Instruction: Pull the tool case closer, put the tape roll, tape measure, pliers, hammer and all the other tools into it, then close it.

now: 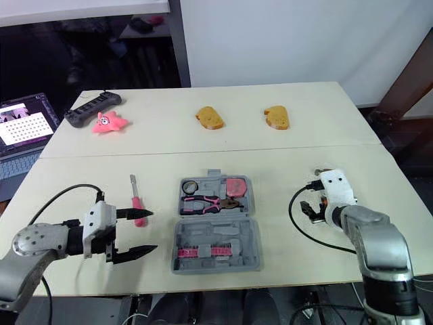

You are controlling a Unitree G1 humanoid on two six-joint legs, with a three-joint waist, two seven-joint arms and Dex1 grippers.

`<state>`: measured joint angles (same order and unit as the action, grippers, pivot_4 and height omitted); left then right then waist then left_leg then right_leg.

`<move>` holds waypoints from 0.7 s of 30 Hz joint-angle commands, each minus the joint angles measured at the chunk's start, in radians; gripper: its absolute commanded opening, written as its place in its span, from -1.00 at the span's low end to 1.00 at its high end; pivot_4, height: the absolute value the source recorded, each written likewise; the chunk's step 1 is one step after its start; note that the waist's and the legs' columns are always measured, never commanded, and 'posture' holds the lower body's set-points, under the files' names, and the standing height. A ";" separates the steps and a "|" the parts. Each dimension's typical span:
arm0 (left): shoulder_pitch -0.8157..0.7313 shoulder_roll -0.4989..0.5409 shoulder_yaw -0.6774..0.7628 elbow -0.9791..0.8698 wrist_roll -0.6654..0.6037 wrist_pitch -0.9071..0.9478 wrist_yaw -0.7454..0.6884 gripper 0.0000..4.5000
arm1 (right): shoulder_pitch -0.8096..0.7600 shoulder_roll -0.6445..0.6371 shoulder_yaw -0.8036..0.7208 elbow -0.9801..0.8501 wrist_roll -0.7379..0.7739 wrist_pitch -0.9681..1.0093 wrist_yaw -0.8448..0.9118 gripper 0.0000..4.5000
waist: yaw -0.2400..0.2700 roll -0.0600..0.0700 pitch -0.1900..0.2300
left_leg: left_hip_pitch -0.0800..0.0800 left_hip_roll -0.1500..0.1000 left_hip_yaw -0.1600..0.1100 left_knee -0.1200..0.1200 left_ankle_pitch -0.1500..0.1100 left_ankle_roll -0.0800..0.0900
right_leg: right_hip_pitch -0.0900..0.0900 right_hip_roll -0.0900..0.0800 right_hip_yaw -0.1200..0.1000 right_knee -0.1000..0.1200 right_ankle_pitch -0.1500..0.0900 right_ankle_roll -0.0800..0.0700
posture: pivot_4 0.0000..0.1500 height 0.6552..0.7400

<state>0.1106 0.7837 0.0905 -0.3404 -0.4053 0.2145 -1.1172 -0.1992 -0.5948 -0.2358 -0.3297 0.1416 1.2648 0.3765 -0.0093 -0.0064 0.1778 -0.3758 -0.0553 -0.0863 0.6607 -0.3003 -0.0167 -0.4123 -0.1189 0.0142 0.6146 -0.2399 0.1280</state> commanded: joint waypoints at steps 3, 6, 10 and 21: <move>-0.040 0.002 -0.023 -0.089 -0.026 0.044 0.020 0.94 | -0.073 0.008 -0.015 0.092 0.014 0.044 -0.027 1.00 | -0.005 0.000 0.000 | 0.001 0.000 0.001 0.000 0.000 0.000 | 0.001 0.000 0.000 0.000 0.000 0.000 | 1.00 1.00; -0.036 0.002 -0.029 -0.101 -0.019 0.046 0.031 0.94 | -0.108 0.026 -0.008 0.145 0.026 0.045 -0.032 1.00 | -0.009 0.000 0.000 | 0.001 0.000 0.002 0.000 0.000 0.000 | 0.001 0.001 0.001 0.000 0.001 0.001 | 1.00 1.00; -0.018 0.006 -0.037 -0.123 -0.006 0.045 0.051 0.94 | -0.125 0.029 0.006 0.198 0.029 0.049 -0.039 1.00 | -0.005 0.001 0.000 | 0.001 -0.001 0.002 0.000 0.000 0.000 | 0.001 0.002 0.000 0.000 0.001 0.001 | 1.00 1.00; -0.043 0.009 -0.051 -0.174 -0.008 0.091 0.094 1.00 | -0.148 0.015 0.032 0.249 0.031 0.045 -0.048 -0.48 | -0.003 0.001 0.000 | 0.001 -0.001 0.001 0.001 0.000 0.000 | 0.002 0.002 0.001 0.000 0.001 0.002 | 1.00 1.00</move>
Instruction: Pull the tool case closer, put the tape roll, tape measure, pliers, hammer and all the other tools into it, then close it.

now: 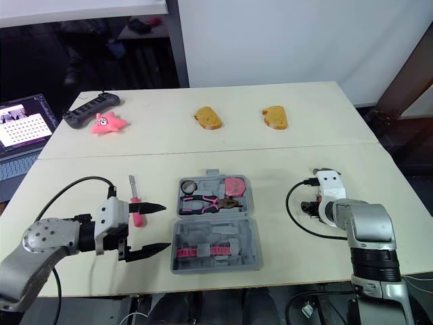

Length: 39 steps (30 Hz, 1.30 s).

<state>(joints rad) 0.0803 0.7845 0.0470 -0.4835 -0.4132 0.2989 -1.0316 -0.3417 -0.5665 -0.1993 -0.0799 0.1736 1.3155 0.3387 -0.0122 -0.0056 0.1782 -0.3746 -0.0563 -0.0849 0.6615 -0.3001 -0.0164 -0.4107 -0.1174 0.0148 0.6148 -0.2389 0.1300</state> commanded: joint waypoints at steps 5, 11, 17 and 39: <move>-0.036 0.016 -0.015 -0.003 0.007 -0.002 -0.001 1.00 | -0.003 -0.010 0.005 -0.019 -0.003 -0.007 -0.018 -0.99 | -0.001 0.000 0.000 | 0.000 0.000 0.000 0.000 0.000 0.000 | 0.000 0.000 0.000 0.000 0.001 0.001 | 1.00 1.00; -0.063 0.017 -0.019 0.036 0.010 -0.019 -0.017 1.00 | 0.032 0.006 -0.017 -0.203 0.027 0.042 -0.025 -0.99 | -0.001 0.001 0.000 | 0.000 0.000 0.000 0.000 0.000 0.000 | 0.000 0.000 0.000 0.000 0.001 0.001 | 1.00 1.00; -0.062 0.022 -0.010 0.077 0.011 -0.048 -0.043 1.00 | 0.115 0.090 -0.033 -0.547 0.061 0.277 -0.061 -0.99 | -0.001 0.001 0.001 | 0.000 0.000 -0.001 0.000 0.000 0.000 | -0.001 0.001 0.000 0.000 0.001 0.002 | 1.00 1.00; -0.063 0.020 -0.021 0.162 0.035 -0.121 -0.099 1.00 | 0.461 0.284 0.112 -0.662 0.011 0.123 -0.218 0.07 | -0.001 -0.004 -0.002 | 0.001 0.001 -0.001 0.000 0.000 0.000 | 0.000 0.000 0.000 0.000 -0.001 -0.001 | 1.00 1.00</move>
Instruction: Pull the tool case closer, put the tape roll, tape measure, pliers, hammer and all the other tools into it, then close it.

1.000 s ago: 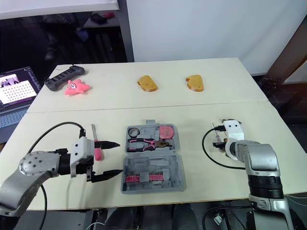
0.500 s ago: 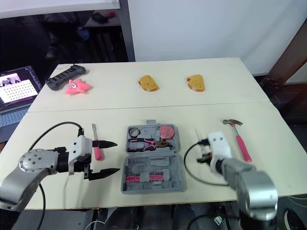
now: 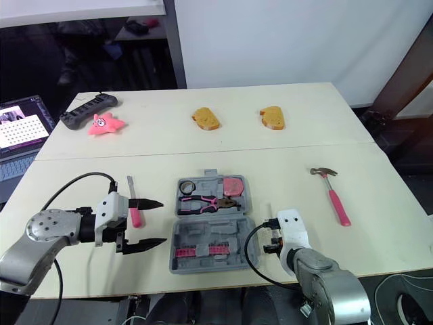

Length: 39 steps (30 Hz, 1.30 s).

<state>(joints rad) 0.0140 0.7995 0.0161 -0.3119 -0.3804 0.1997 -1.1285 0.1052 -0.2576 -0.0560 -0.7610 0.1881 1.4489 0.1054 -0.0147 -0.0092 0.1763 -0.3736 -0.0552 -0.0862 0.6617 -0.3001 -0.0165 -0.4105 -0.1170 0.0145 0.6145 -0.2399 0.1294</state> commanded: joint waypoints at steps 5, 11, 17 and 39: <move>0.035 0.013 0.028 -0.021 -0.001 -0.033 -0.001 1.00 | -0.128 -0.207 -0.151 -0.057 0.103 0.109 0.190 0.71 | 0.002 0.002 0.001 | -0.001 0.000 0.000 0.000 0.000 0.000 | 0.000 -0.001 0.000 0.000 0.000 0.000 | 1.00 1.00; 0.065 0.047 0.046 -0.010 -0.009 -0.087 -0.059 1.00 | -0.331 -0.778 0.013 0.016 0.233 -0.155 0.618 0.71 | 0.000 0.009 0.006 | -0.001 0.001 0.001 0.000 0.000 0.001 | 0.000 0.002 -0.003 0.000 -0.001 0.000 | 1.00 1.00; 0.093 0.063 0.056 0.021 -0.026 -0.175 -0.142 1.00 | -0.484 -1.020 0.369 0.264 -0.077 -0.967 1.053 0.71 | -0.002 0.008 0.008 | -0.002 0.001 0.002 -0.004 0.000 0.001 | -0.001 0.001 -0.007 -0.001 -0.001 0.002 | 1.00 1.00; 0.100 0.051 0.064 -0.172 -0.080 -0.001 -0.031 1.00 | -0.833 -0.683 0.793 0.991 -0.826 -2.261 1.232 0.71 | -0.001 0.002 0.012 | 0.000 0.000 0.001 0.000 0.001 -0.001 | -0.001 0.001 -0.002 0.003 0.000 0.001 | 1.00 1.00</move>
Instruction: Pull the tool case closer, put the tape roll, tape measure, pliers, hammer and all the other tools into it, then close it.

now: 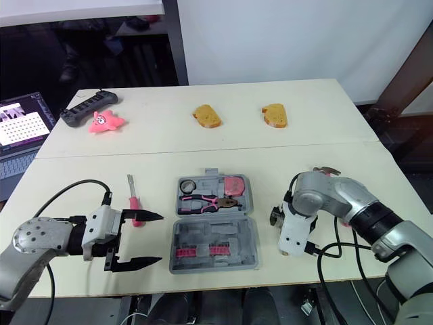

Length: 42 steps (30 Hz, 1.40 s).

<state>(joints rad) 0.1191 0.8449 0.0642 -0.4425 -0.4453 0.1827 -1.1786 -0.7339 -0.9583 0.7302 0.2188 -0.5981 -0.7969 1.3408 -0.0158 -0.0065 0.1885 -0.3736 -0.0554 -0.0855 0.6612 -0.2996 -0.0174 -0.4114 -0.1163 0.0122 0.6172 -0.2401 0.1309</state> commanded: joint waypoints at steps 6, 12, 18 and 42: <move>-0.003 0.002 0.006 -0.056 -0.009 0.026 0.034 1.00 | 0.019 0.047 0.003 0.024 -0.079 -0.020 -0.019 -0.52 | 0.000 -0.004 -0.002 | 0.002 0.000 0.000 0.000 0.000 0.000 | 0.002 0.000 0.000 0.000 0.000 0.000 | 1.00 1.00; -0.013 -0.052 0.013 -0.022 -0.024 -0.022 0.043 1.00 | 0.033 0.036 -0.041 0.006 -0.035 0.010 -0.018 -0.98 | 0.000 -0.005 -0.003 | 0.002 0.000 0.000 0.001 0.000 0.000 | 0.003 0.000 0.000 0.000 0.000 -0.001 | 1.00 1.00; -0.025 -0.143 0.037 0.083 -0.044 -0.143 0.009 1.00 | 0.141 -0.074 -0.204 -0.170 0.251 0.281 0.108 -0.98 | 0.006 -0.003 -0.002 | 0.000 0.000 -0.001 0.001 0.000 0.000 | 0.002 -0.001 0.000 0.000 0.000 -0.001 | 1.00 1.00; -0.046 -0.193 0.019 0.316 -0.036 -0.342 -0.137 1.00 | 0.487 0.376 -0.822 -0.643 0.806 2.411 -0.608 -0.98 | 0.025 -0.001 -0.002 | -0.004 -0.001 0.000 0.002 0.000 0.000 | -0.002 -0.003 0.002 -0.001 0.001 -0.001 | 1.00 1.00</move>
<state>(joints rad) 0.0657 0.6342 0.0816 -0.1104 -0.4801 -0.1530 -1.3079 -0.2551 -0.5959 -0.0386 -0.4033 0.1843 1.6082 0.8213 0.0092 -0.0079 0.1870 -0.3770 -0.0560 -0.0850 0.6631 -0.2998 -0.0174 -0.4138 -0.1191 0.0139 0.6166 -0.2389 0.1297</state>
